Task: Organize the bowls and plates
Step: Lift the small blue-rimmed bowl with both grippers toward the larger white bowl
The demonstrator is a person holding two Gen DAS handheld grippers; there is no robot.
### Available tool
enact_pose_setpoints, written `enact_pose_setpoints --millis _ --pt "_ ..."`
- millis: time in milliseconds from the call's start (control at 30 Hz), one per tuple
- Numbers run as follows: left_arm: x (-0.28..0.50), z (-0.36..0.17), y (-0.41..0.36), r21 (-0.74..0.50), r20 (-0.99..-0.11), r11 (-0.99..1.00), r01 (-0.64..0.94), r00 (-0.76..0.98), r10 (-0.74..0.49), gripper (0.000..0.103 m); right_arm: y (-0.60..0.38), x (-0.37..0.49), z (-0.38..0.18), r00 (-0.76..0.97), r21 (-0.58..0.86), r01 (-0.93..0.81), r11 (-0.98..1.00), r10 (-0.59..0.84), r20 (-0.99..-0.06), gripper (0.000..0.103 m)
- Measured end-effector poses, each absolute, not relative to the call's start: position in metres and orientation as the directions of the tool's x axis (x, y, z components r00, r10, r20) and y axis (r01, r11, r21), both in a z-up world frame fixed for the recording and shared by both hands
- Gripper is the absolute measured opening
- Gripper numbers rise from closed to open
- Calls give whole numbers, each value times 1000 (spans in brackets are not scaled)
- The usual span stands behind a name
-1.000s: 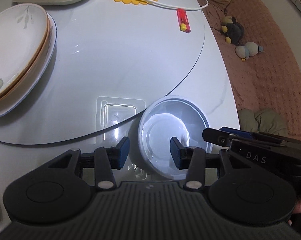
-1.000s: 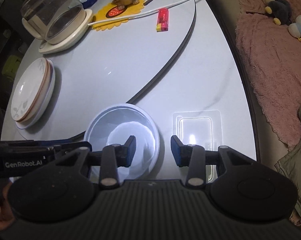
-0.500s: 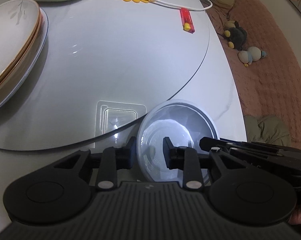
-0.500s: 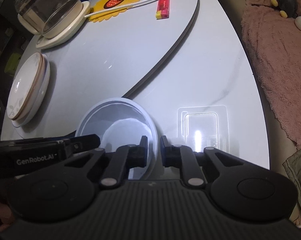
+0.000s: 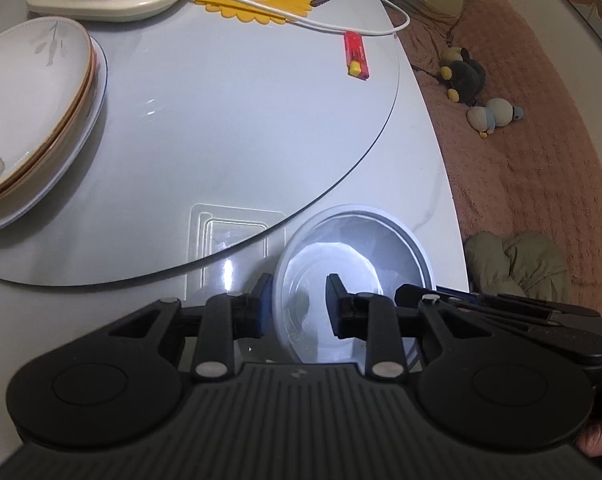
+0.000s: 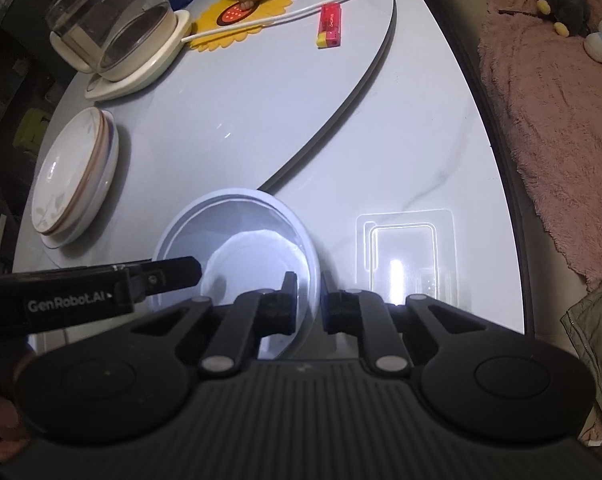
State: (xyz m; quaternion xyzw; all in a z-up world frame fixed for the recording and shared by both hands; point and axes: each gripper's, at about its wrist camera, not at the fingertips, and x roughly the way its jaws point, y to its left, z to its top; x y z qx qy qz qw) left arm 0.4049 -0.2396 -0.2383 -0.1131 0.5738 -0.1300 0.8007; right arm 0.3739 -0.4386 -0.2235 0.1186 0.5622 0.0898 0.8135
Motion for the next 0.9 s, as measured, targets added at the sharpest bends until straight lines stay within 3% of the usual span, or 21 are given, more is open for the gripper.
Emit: enact_pose_setpoints --millis 900 --pt "327 -120 -162 -360 -828 925 122 416 -377 34 -384 306 -118 499 338 -40 940 311 -808 15"
